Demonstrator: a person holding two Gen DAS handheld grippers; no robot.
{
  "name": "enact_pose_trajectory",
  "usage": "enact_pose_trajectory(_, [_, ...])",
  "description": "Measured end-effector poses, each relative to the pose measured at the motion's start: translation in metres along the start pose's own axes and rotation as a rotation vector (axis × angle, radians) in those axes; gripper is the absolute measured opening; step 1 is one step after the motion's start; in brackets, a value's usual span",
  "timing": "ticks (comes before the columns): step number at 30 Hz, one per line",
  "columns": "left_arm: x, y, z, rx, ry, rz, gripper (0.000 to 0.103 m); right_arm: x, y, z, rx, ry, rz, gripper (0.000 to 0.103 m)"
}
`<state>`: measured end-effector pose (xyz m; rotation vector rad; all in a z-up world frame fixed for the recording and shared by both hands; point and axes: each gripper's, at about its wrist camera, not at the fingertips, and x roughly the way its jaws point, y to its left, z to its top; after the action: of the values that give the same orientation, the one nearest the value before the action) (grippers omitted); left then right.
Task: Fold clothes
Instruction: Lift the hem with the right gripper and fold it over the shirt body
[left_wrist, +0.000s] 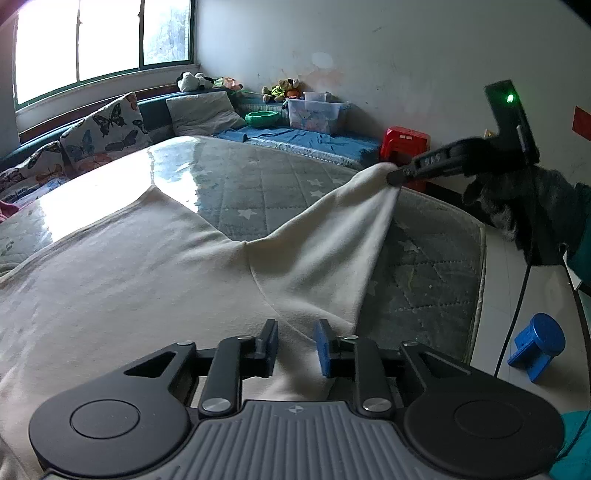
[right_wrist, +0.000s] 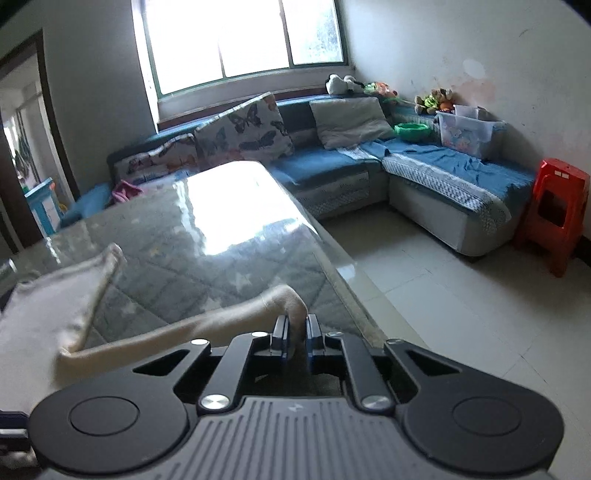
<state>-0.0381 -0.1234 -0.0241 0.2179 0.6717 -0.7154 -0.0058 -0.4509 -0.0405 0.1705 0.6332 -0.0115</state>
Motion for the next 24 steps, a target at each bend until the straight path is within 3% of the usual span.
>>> enact_pose_trajectory(11, [-0.006,0.001,-0.006,-0.035,-0.022,0.003,0.029,-0.057,0.061,0.046,-0.161,-0.128,0.163,0.007])
enact_pose_trajectory(18, [-0.032,0.008,-0.019,-0.076,-0.065,0.036,0.035,-0.083,0.143,0.07,-0.327,-0.172,0.348,0.007])
enact_pose_trajectory(24, [-0.068,0.027,-0.041,-0.162,-0.103,0.126,0.039,-0.089,0.231,0.063,-0.495,-0.164,0.537,0.007])
